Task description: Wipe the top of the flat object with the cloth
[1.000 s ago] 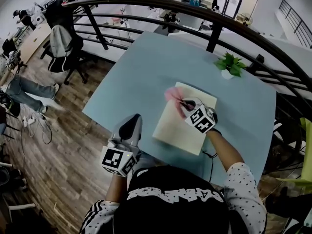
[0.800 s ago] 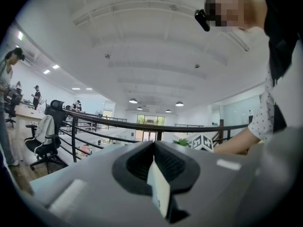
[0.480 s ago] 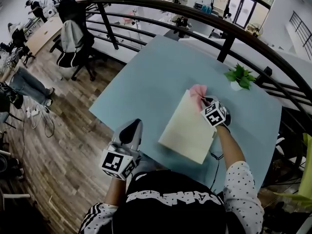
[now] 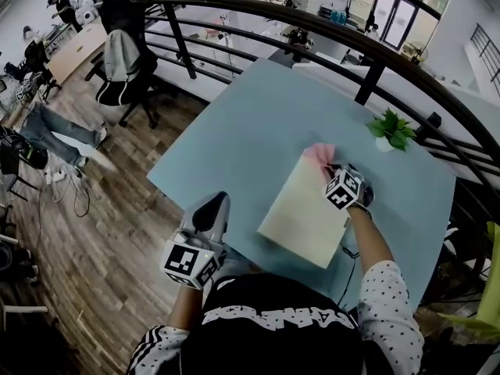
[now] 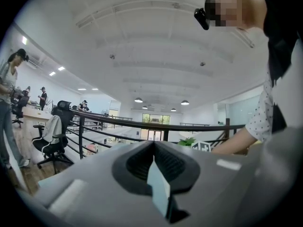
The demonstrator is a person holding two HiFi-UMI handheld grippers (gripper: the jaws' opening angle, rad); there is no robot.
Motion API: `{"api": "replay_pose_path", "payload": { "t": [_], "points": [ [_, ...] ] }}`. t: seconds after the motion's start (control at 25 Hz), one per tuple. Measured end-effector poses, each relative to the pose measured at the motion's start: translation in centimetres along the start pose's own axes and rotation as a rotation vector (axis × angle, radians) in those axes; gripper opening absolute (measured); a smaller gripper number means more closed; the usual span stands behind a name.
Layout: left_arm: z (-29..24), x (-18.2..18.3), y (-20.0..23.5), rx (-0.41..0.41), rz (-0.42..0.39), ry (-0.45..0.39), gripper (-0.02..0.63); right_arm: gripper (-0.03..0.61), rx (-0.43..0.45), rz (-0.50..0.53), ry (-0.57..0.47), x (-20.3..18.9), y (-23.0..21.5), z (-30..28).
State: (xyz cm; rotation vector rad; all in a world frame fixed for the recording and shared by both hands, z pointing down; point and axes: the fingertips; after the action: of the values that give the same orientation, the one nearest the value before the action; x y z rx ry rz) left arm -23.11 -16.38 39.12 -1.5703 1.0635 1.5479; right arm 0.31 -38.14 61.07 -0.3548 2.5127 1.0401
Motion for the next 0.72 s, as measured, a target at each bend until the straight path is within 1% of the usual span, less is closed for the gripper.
{"api": "replay_pose_path", "payload": {
  "t": [0.2, 0.4, 0.72],
  "points": [
    [-0.6, 0.0, -0.4, -0.020, 0.005, 0.004, 0.000, 0.008, 0.013, 0.002, -0.025, 0.7, 1.0, 0.7],
    [-1.0, -0.2, -0.7, -0.039, 0.008, 0.003, 0.000, 0.008, 0.016, 0.036, -0.045, 1.5, 2.1, 1.6],
    [-1.4, 0.1, -1.2, -0.055, 0.009, -0.005, 0.000, 0.008, 0.014, 0.058, -0.068, 1.9, 3.0, 2.7]
  ]
}}
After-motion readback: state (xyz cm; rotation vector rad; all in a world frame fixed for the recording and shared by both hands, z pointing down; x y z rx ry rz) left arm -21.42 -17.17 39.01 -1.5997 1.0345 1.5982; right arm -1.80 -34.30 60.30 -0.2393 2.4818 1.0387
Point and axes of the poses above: the fingertips, and each gripper's own axes: z backward along the fingers, y to its left, x out of its top, and after that the axes turned 9 degrees about -x, right-handed
